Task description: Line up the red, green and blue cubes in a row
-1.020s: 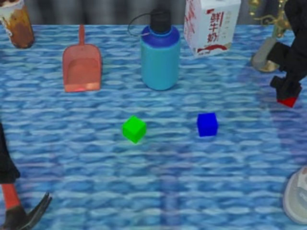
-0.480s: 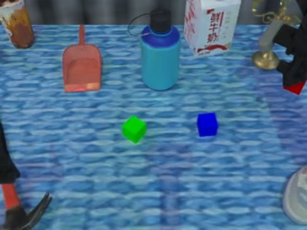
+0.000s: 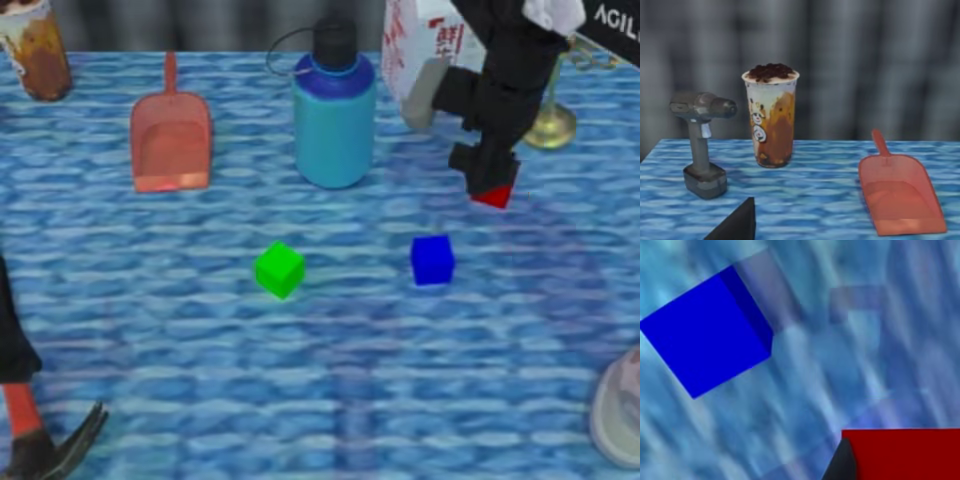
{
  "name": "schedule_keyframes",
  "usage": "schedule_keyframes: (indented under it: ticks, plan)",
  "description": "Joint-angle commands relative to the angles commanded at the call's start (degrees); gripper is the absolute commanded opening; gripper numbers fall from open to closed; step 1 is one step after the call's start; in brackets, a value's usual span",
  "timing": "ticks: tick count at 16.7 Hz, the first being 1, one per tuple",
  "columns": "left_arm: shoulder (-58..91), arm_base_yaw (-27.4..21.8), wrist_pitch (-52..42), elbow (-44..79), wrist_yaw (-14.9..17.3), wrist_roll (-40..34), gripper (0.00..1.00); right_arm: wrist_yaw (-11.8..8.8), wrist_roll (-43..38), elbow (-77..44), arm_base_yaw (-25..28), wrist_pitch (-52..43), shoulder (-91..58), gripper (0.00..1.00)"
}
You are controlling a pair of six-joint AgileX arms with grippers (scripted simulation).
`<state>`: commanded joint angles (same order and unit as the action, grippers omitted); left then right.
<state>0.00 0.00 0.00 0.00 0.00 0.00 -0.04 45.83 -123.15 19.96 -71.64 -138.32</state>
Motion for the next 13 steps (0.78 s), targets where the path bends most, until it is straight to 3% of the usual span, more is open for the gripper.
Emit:
schedule_keyframes:
  ticks: [8,10,13]
  plan:
    - [0.0,0.0,0.0,0.0,0.0,0.0,1.0,-0.81,-10.83,-8.4,30.2,-6.39,-3.37,0.0]
    - [0.0,0.0,0.0,0.0,0.0,0.0,1.0,-0.85,-12.6,-9.61,34.36,-7.17,-3.54,0.0]
    - [0.0,0.0,0.0,0.0,0.0,0.0,1.0,-0.85,-13.41,-10.12,36.07,-7.49,-3.57,0.0]
